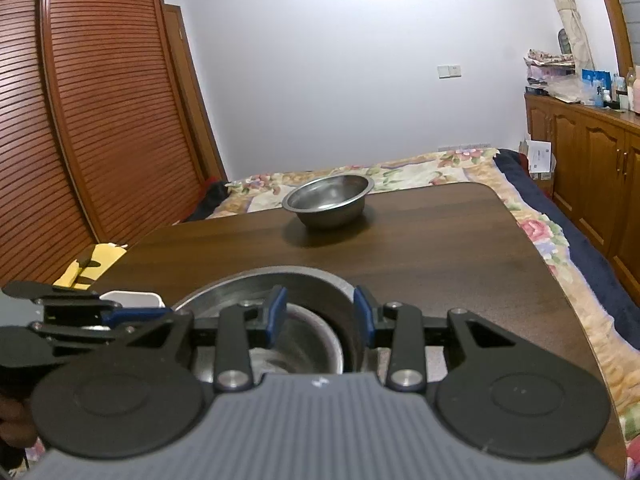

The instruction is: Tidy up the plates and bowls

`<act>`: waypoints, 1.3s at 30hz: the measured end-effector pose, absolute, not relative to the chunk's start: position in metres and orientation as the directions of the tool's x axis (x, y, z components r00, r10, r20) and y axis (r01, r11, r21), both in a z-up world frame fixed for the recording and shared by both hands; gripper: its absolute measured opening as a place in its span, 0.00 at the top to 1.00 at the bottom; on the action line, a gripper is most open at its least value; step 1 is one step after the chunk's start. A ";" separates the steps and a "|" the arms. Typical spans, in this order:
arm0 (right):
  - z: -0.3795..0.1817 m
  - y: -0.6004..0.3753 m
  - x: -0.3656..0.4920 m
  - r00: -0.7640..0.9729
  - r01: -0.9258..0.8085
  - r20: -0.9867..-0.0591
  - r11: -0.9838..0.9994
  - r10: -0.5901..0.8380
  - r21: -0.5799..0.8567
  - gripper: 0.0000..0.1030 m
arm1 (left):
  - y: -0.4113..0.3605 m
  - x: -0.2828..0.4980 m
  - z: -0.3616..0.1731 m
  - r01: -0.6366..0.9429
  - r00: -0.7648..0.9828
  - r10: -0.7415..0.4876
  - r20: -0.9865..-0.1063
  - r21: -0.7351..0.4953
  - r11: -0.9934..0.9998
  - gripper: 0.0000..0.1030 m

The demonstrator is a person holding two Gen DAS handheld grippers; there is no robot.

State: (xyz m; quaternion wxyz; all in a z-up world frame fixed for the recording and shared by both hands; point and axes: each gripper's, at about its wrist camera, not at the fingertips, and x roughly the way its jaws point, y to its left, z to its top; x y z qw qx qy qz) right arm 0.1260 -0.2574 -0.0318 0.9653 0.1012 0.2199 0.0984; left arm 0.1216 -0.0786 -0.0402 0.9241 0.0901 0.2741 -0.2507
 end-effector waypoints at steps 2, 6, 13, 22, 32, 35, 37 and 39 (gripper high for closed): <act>-0.030 -0.259 0.126 0.884 -0.146 -0.404 0.959 0.236 0.241 0.63 | -0.076 0.123 -0.037 0.511 0.728 -0.416 -0.545 0.027 0.859 0.75; -0.026 -0.263 0.128 0.885 -0.149 -0.399 0.958 0.239 0.244 0.63 | -0.077 0.134 -0.030 0.506 0.737 -0.410 -0.538 0.037 0.862 0.70; -0.005 -0.278 0.162 0.891 -0.183 -0.384 0.967 0.240 0.178 0.59 | -0.076 0.170 -0.012 0.503 0.747 -0.419 -0.516 0.026 0.864 0.59; 0.023 -0.302 0.221 0.904 -0.220 -0.354 0.971 0.238 0.090 0.42 | -0.087 0.227 0.004 0.474 0.773 -0.390 -0.500 0.047 0.879 0.44; -0.010 -0.314 0.305 0.842 -0.232 -0.455 0.956 0.289 0.178 0.42 | -0.103 0.288 -0.007 0.465 0.733 -0.386 -0.560 -0.003 0.885 0.44; -0.018 -0.311 0.320 0.825 -0.241 -0.471 0.948 0.313 0.206 0.42 | -0.106 0.304 -0.012 0.453 0.729 -0.375 -0.573 -0.007 0.891 0.44; -0.022 -0.307 0.327 0.816 -0.250 -0.478 0.944 0.325 0.214 0.42 | -0.106 0.316 -0.018 0.443 0.718 -0.372 -0.588 -0.026 0.896 0.44; -0.027 -0.304 0.335 0.807 -0.258 -0.484 0.939 0.338 0.225 0.42 | -0.106 0.325 -0.023 0.431 0.715 -0.363 -0.597 -0.031 0.902 0.44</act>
